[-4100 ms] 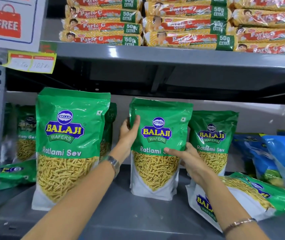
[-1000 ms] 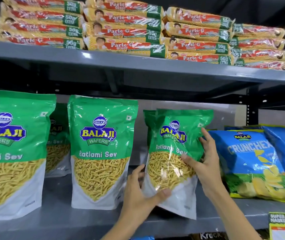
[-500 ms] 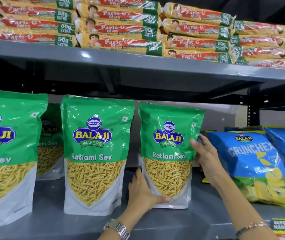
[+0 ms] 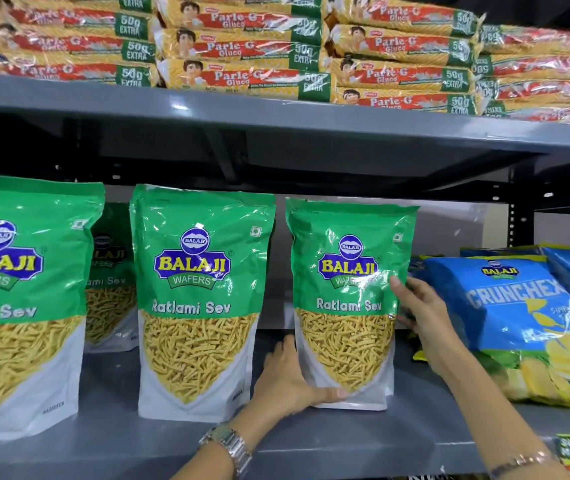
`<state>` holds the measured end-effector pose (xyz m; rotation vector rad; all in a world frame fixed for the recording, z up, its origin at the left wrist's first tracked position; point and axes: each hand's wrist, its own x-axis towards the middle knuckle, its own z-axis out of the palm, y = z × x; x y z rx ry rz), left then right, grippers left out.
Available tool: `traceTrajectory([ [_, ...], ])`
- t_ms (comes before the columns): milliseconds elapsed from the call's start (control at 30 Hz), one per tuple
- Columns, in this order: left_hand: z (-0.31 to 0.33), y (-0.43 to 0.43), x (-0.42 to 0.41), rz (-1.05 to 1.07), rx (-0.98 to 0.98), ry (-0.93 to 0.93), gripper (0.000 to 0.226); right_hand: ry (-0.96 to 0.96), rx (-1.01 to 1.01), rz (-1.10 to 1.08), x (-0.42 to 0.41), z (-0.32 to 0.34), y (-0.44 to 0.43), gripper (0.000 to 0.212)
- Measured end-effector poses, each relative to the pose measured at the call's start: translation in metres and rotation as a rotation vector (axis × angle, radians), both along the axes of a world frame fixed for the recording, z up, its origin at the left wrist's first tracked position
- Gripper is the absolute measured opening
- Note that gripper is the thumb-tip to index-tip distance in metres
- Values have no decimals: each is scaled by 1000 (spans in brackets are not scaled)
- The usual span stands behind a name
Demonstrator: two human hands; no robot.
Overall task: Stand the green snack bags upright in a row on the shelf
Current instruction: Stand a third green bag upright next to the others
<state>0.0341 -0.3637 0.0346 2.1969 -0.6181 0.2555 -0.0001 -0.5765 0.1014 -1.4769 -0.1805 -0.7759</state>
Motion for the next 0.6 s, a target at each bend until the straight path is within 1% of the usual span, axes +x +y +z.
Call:
traceTrajectory([
  [67,4,4,3,-47,-71,40,126,60,-88,49,-2,-12,-2,70],
  [133,10,5,4,-103,-190,88,123,174,-189,84,-5,-22,-2,86],
  [167,13,5,4,-138,-242,111,119,238,-240,111,-7,-26,0,91],
  [233,17,3,5,-215,-302,165,107,320,-302,169,-9,-32,3,90],
  [300,18,2,7,-263,-315,200,93,331,-320,189,-9,-35,6,92],
  [333,17,2,8,-267,-321,206,91,330,-317,192,-9,-35,6,94],
  [467,16,3,6,-213,-335,187,112,324,-298,206,-12,-37,9,93],
  [600,17,5,1,-196,-305,128,123,309,-284,197,-16,-40,9,95],
])
